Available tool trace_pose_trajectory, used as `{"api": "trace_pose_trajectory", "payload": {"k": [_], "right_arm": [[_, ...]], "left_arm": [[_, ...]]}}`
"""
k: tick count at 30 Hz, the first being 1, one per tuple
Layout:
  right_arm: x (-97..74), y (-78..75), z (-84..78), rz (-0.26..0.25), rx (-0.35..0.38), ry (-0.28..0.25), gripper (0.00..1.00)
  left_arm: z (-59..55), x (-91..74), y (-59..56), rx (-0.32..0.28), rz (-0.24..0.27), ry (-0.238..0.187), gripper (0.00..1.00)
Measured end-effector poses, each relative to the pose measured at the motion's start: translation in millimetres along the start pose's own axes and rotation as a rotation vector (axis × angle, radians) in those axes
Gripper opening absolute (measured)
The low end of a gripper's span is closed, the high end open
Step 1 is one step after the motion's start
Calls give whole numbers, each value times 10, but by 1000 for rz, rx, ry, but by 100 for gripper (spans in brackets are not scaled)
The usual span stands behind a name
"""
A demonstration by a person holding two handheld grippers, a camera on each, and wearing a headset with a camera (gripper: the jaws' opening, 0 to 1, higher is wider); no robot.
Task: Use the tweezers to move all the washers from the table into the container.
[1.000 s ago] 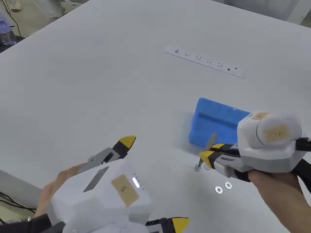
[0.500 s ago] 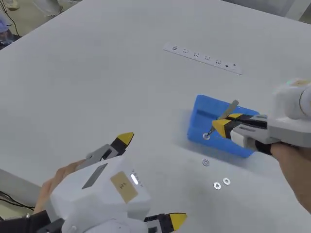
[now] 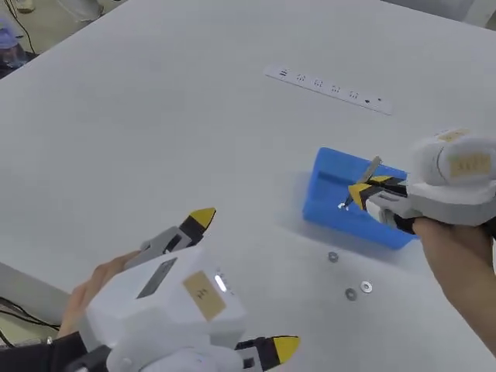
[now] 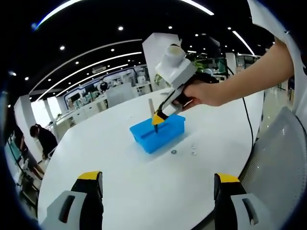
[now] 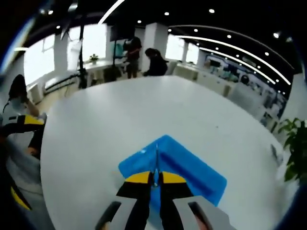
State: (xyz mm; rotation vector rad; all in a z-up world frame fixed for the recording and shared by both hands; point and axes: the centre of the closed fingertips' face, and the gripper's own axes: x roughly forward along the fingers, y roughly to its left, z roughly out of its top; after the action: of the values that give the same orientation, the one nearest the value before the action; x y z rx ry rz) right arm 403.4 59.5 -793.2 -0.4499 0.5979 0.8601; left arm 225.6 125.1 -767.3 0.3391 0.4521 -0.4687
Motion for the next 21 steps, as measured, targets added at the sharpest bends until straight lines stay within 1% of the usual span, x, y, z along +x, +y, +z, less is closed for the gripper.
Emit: {"api": "trace_pose_trajectory", "payload": {"k": [3,6,8,13,16,19,20,21], "right_arm": [[80,19,-30,21,45,0,3],[102,22,-33,19,54,-3,3],[133,19,-39,21,66,-3,3],[162,-25,-53,9,75,2,3],[178,-39,-65,11,88,6,3],[218,-40,-138,12,84,22,3],[191,-35,-134,10,86,20,3],[181,-38,-115,10,86,7,3]], "left_arm": [[-11,4,-8,4,-3,7,99],[-25,8,-3,5,-1,15,99],[-19,9,-4,3,-2,12,99],[-45,19,-8,9,-4,25,99],[-46,21,-9,11,-4,26,99],[-59,24,-9,11,-4,32,99],[-59,25,-8,13,-3,32,99],[-60,27,-9,13,-3,32,99]]}}
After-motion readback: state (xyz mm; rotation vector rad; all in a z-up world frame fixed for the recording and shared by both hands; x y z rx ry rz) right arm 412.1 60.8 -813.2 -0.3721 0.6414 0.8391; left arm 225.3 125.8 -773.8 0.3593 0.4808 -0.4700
